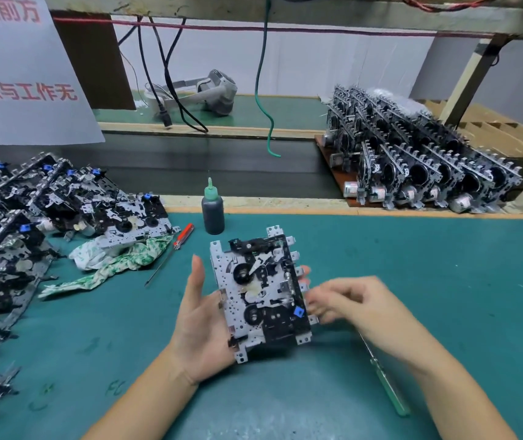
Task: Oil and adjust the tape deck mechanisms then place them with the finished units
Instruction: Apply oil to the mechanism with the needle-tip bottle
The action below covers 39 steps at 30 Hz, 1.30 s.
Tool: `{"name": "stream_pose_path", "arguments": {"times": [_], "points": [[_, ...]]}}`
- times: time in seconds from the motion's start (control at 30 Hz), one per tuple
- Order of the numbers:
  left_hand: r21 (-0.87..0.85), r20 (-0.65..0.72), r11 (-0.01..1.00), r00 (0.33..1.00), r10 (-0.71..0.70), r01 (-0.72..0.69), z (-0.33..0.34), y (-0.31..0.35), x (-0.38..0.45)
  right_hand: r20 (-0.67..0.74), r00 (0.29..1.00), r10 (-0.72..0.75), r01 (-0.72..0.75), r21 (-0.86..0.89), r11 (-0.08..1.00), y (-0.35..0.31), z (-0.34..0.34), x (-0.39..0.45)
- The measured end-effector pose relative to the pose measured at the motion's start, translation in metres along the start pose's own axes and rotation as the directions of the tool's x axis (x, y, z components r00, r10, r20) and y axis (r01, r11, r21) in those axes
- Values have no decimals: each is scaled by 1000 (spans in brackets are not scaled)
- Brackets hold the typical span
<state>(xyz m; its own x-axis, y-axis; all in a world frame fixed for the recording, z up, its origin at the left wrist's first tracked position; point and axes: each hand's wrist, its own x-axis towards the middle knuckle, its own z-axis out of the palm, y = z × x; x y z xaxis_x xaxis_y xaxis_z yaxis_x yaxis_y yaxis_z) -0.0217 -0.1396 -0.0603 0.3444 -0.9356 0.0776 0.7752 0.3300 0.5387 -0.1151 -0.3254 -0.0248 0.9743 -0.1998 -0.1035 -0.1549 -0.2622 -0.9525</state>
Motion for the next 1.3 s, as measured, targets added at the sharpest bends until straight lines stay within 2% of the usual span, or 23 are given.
{"name": "stream_pose_path", "arguments": {"times": [0.03,0.07,0.1,0.17,0.2,0.27,0.3,0.37,0.4,0.43,0.5,0.57,0.6,0.73,0.97,1.3], "points": [[11,-9,1000,1000,-9,9,-3,2,-1,-198,980,-20,-16,-177,984,1,-10,-2],[19,-35,999,999,-27,28,-5,4,-1,-348,936,-60,-90,-401,912,2,-20,-5],[17,-70,999,997,-44,45,-7,5,-1,-407,912,-58,-206,-574,792,2,-27,-8],[-25,-120,999,992,-50,47,-10,5,-1,-393,913,111,-378,-713,591,6,-34,-14],[-49,-144,998,988,-52,46,-12,4,-1,-343,915,213,-403,-748,527,11,-33,-17],[-73,-204,995,976,-76,62,-14,3,1,-235,917,322,-368,-810,456,17,-23,-20],[-77,-231,994,968,-94,78,-14,3,2,-189,928,320,-324,-834,447,19,-18,-19],[-108,-262,990,957,-120,95,-15,1,3,-114,958,263,-232,-848,476,18,-14,-15],[-121,-276,988,953,-128,97,-15,1,4,-70,968,240,-197,-805,560,16,-14,-11],[-126,-294,987,947,-131,98,-15,-1,5,-9,975,224,-166,-699,696,13,-16,-6],[-109,-349,989,928,-132,100,-15,-1,6,148,969,199,-141,-331,933,4,-15,3],[-59,-408,992,905,-123,108,-14,-2,8,278,946,168,-179,15,984,0,-9,7],[-43,-433,993,894,-117,109,-15,-3,9,324,934,151,-192,98,976,0,-5,9],[-27,-497,990,857,-133,137,-19,-3,11,436,895,99,-168,123,978,8,8,10],[14,-519,983,841,-151,185,-20,-1,13,419,889,187,-243,86,966,11,11,7],[14,-550,981,821,-154,194,-12,0,13,391,887,246,-266,-3,964,15,15,4]]}}
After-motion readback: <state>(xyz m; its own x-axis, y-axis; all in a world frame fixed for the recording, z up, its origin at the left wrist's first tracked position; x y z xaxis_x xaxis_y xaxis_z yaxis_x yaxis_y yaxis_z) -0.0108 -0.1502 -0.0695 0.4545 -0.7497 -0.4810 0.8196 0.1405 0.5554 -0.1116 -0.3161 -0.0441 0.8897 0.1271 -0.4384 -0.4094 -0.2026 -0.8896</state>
